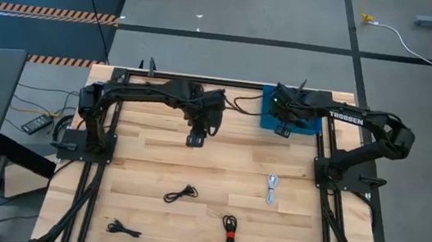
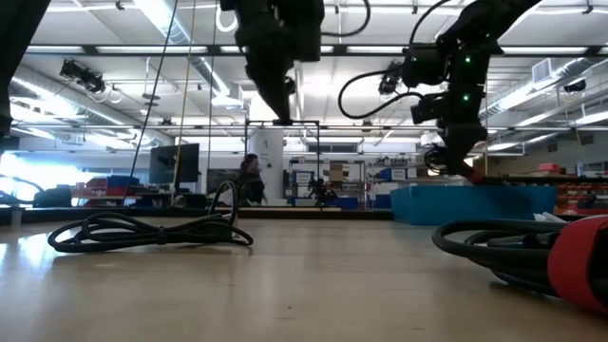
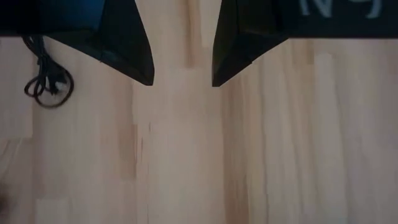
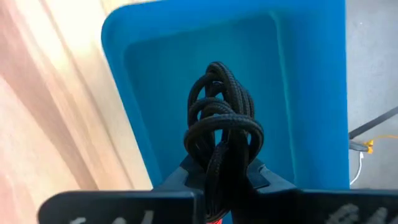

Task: Pick and place USB-C Cables
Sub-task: Put the black charger cable into the blue bin, then put the white charger cable into the blue bin

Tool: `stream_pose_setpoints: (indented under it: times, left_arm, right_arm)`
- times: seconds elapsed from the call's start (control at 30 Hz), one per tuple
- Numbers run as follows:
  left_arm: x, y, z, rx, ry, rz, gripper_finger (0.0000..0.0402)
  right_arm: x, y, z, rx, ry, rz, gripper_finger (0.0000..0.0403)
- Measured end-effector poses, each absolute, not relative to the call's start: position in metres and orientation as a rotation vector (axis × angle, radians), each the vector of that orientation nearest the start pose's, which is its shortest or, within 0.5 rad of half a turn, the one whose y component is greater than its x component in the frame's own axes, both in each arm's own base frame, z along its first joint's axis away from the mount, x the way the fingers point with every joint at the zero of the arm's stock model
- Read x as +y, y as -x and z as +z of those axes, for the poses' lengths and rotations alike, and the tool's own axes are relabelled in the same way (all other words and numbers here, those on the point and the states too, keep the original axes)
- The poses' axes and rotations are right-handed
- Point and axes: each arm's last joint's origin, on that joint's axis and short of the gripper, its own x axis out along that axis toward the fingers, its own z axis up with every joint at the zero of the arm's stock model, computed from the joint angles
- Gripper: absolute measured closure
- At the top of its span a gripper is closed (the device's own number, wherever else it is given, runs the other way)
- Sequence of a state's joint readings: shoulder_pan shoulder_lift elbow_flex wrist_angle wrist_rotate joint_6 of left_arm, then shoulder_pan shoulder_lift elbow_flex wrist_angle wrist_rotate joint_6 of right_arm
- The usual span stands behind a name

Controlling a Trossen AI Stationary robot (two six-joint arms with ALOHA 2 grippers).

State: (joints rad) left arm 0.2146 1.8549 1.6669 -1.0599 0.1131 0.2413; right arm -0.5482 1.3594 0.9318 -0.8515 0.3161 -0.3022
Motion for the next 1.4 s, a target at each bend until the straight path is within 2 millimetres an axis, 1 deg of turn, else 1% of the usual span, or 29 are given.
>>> stream_pose_setpoints:
  times: [0.13, 0.3, 0.37, 0.47, 0.6, 0.7, 0.83, 0.9, 0.97, 1.07, 1.13, 1.27, 1.4]
  left_arm:
    - [0.075, -0.366, 0.267, 1.266, 0.04, -0.038, 0.0232]
    - [0.064, -0.364, 0.257, 1.306, 0.052, -0.051, 0.0232]
    - [0.059, -0.364, 0.254, 1.322, 0.054, -0.06, 0.0232]
    - [0.055, -0.363, 0.253, 1.341, 0.066, -0.056, 0.0232]
    - [0.05, -0.363, 0.253, 1.343, 0.058, -0.065, 0.0232]
    - [0.049, -0.366, 0.254, 1.314, 0.046, -0.069, 0.0232]
    - [0.051, -0.372, 0.255, 1.247, 0.014, -0.069, 0.0232]
    - [0.054, -0.374, 0.256, 1.223, -0.01, -0.076, 0.0232]
    - [0.059, -0.375, 0.257, 1.198, -0.027, -0.078, 0.0232]
    - [0.068, -0.379, 0.259, 1.145, -0.076, -0.087, 0.0232]
    - [0.074, -0.382, 0.261, 1.094, -0.128, -0.095, 0.0232]
    - [0.083, -0.392, 0.268, 0.939, -0.2, -0.13, 0.0232]
    - [0.08, -0.403, 0.277, 0.776, -0.216, -0.224, 0.0232]
  right_arm:
    - [-0.133, -0.196, 0.22, 1.454, 0.079, -0.507, 0.0368]
    - [-0.138, -0.194, 0.21, 1.515, 0.008, -0.467, 0.0368]
    - [-0.14, -0.195, 0.207, 1.521, -0.002, -0.472, 0.0359]
    - [-0.142, -0.196, 0.204, 1.531, -0.011, -0.472, 0.0317]
    - [-0.143, -0.196, 0.204, 1.524, -0.009, -0.474, 0.0255]
    - [-0.142, -0.194, 0.21, 1.504, 0.009, -0.494, 0.0214]
    - [-0.137, -0.189, 0.222, 1.462, 0.031, -0.519, 0.0173]
    - [-0.13, -0.184, 0.231, 1.44, 0.029, -0.526, 0.0159]
    - [-0.119, -0.179, 0.24, 1.409, 0.011, -0.511, 0.0151]
    - [-0.098, -0.171, 0.254, 1.342, -0.025, -0.464, 0.0148]
    - [-0.082, -0.167, 0.262, 1.308, -0.048, -0.403, 0.015]
    - [-0.052, -0.162, 0.272, 1.236, -0.14, -0.315, 0.0157]
    - [-0.026, -0.16, 0.28, 1.165, -0.227, -0.232, 0.0158]
